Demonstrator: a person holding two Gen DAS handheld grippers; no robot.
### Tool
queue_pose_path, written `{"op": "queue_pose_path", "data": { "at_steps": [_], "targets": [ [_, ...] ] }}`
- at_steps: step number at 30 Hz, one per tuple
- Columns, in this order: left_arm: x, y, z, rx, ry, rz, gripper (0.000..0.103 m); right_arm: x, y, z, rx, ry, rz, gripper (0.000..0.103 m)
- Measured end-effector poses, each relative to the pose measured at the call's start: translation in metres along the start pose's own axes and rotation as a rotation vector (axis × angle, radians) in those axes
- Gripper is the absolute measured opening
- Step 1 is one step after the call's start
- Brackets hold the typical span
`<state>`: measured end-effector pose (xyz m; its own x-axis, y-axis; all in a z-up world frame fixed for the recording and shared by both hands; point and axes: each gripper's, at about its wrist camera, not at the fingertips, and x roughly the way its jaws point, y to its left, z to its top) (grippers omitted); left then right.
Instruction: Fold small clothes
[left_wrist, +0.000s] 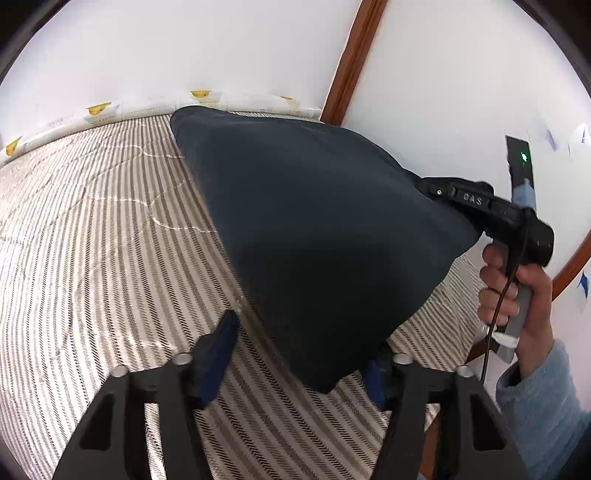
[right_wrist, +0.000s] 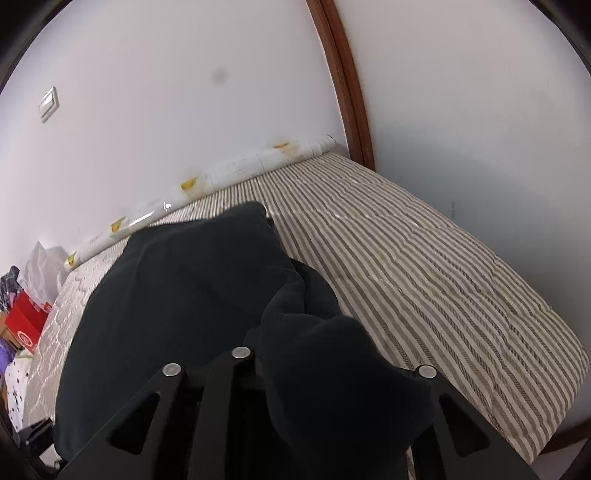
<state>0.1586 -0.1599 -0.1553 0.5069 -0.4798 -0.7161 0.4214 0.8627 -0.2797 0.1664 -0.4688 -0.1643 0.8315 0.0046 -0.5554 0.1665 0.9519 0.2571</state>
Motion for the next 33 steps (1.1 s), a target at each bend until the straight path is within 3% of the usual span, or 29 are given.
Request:
{"op": "queue_pose_path", "data": {
  "at_steps": [2,5,8,10,11,12,14,26,33],
  "targets": [
    [0.001,-0.001,0.002,-0.011,-0.008,-0.016,0.041,-0.008,-0.002,-0.005,0.003,-0.011,-0.038,0.047],
    [-0.003,0.005,0.004,-0.012,-0.023,0.002,0.034,-0.013,-0.013,-0.014,0.05,0.008,-0.047,0.067],
    [-0.01,0.018,0.008,-0.043,-0.036,0.001,0.025,-0.002,-0.02,-0.021,0.106,0.077,-0.01,0.069],
    [-0.016,0.023,0.008,-0.068,-0.05,-0.01,0.022,0.005,-0.022,-0.023,0.139,0.103,0.027,0.064],
    [-0.019,0.026,0.009,-0.075,-0.055,-0.014,0.021,0.008,-0.018,-0.022,0.137,0.109,0.069,0.041],
    [-0.022,0.028,0.01,-0.077,-0.061,-0.015,0.021,0.009,-0.012,-0.019,0.126,0.113,0.094,0.031],
    [-0.022,0.03,0.018,-0.079,-0.081,0.021,0.019,0.007,0.005,-0.015,0.085,0.081,0.047,0.02],
    [-0.044,0.125,0.055,-0.255,-0.146,0.161,0.016,0.062,0.108,0.011,0.032,0.129,0.114,0.018],
    [-0.063,0.185,0.048,-0.33,-0.134,0.226,0.016,0.085,0.176,0.013,-0.083,0.166,0.192,0.019]
  ]
}}
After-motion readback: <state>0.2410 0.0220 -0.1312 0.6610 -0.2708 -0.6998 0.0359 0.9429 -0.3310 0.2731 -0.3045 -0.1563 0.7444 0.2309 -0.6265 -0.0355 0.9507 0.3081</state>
